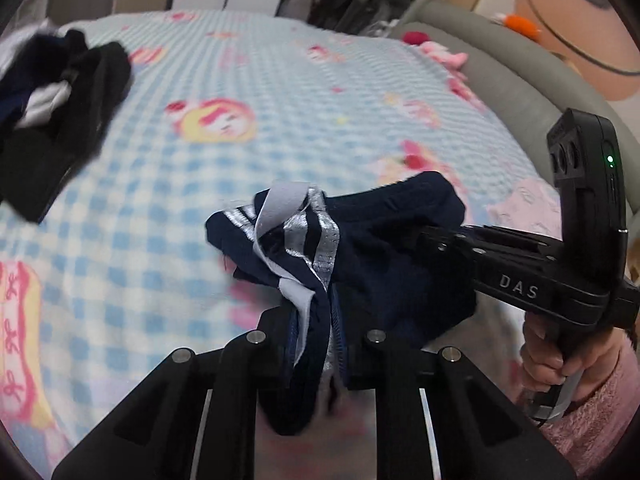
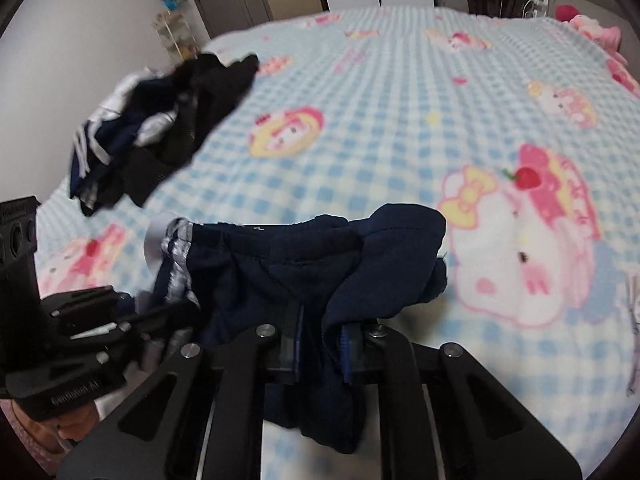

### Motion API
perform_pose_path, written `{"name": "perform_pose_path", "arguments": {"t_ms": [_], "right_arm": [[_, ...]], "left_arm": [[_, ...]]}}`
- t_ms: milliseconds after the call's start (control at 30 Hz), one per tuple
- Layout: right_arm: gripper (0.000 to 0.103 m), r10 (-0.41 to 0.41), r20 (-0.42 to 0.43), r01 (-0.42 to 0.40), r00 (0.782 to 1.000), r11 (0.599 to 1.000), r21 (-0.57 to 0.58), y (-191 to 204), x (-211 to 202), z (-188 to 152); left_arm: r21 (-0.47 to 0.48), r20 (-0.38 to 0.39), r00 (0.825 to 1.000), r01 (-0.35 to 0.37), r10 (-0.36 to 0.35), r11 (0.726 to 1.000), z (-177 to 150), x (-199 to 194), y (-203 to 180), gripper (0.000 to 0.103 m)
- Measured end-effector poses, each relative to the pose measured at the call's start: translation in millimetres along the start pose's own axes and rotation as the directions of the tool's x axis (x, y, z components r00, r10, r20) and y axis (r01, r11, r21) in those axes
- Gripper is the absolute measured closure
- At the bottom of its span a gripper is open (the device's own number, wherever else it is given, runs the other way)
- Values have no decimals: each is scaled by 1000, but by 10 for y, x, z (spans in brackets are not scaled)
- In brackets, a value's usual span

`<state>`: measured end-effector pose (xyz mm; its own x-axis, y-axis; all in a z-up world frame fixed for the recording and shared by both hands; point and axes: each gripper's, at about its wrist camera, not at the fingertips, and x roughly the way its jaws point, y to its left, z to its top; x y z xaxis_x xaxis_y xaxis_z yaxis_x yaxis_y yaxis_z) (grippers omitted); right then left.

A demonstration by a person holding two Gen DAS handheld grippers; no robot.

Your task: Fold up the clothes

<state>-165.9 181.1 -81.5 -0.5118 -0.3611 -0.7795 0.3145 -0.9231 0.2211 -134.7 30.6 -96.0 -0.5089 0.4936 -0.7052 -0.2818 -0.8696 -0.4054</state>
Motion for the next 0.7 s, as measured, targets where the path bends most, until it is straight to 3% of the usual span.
{"name": "perform_pose_path", "arguments": {"t_ms": [67,267,467,600,700], "right_arm": [[90,9,12,-9,1000,1000,14,-105,-172,14],[90,35,70,-48,997,981,190,-887,-853,24],[90,-149,120,122,982,971,207,-1712,-1650,180],[90,-272,134,229,953,936,265,-2288,-2118,249],[90,-317,125,262,940,908,328,-2735,-2346,230]], "left_arm": [[25,5,1000,-6,6,1000,23,-22,-137,86],[47,-44,991,127,-125,991,352,315,-940,86],[94,-46,967,253,-250,963,796,730,-1944,86],[82,-84,940,338,-332,937,1002,1171,-2581,86],[54,-120,925,369,-361,928,1062,1511,-2853,86]]}}
